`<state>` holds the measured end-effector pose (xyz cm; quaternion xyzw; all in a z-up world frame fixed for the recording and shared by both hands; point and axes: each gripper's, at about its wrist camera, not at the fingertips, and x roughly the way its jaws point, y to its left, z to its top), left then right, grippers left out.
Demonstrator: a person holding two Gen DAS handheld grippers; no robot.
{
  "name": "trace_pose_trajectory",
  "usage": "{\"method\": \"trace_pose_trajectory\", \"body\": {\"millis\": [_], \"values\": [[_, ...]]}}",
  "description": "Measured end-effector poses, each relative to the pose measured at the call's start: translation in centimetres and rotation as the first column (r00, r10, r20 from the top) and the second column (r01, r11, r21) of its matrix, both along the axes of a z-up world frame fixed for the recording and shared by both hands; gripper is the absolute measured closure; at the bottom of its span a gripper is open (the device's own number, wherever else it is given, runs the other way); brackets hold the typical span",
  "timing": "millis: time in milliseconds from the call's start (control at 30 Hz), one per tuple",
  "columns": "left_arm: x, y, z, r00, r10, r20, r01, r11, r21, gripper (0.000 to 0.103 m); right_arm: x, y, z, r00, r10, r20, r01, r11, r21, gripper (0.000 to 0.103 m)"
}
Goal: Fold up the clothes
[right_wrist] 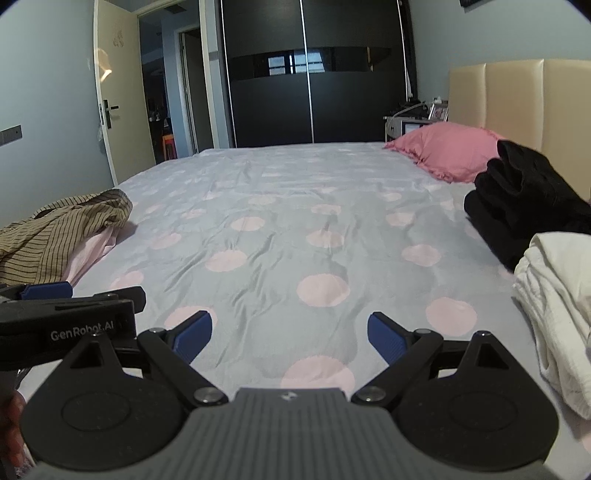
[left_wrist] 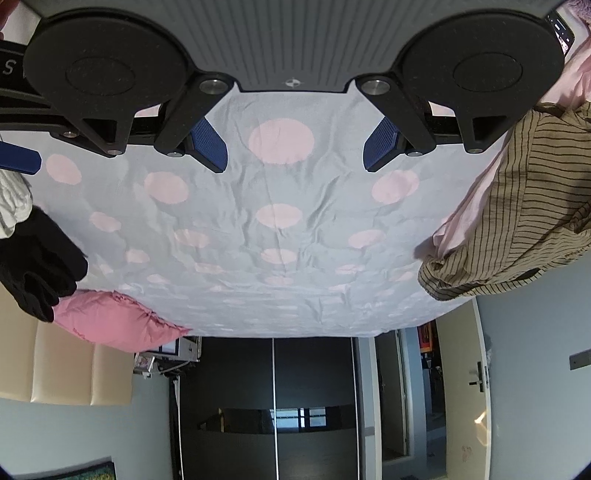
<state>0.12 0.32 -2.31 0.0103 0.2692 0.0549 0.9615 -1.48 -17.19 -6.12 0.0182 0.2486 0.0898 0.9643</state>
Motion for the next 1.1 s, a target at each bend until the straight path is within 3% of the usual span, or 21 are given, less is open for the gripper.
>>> {"method": "trace_pose_trajectory", "body": {"millis": [267,1100], "values": [[0.00,0.00,0.29,1.000,0.015,0.021,-0.015,1.000,-0.003,0.022,-0.37,0.26,0.38,0.999,-0.005,0.049,0.006,1.000,-0.021,0.010],[-0.24,0.07,0.36,0.999,0.036,0.009,-0.035,0.999,-0.024,0.022,-0.46,0.11,0.55,0.999,-0.002,0.052,0.003,1.000,-0.017,0.010]]}}
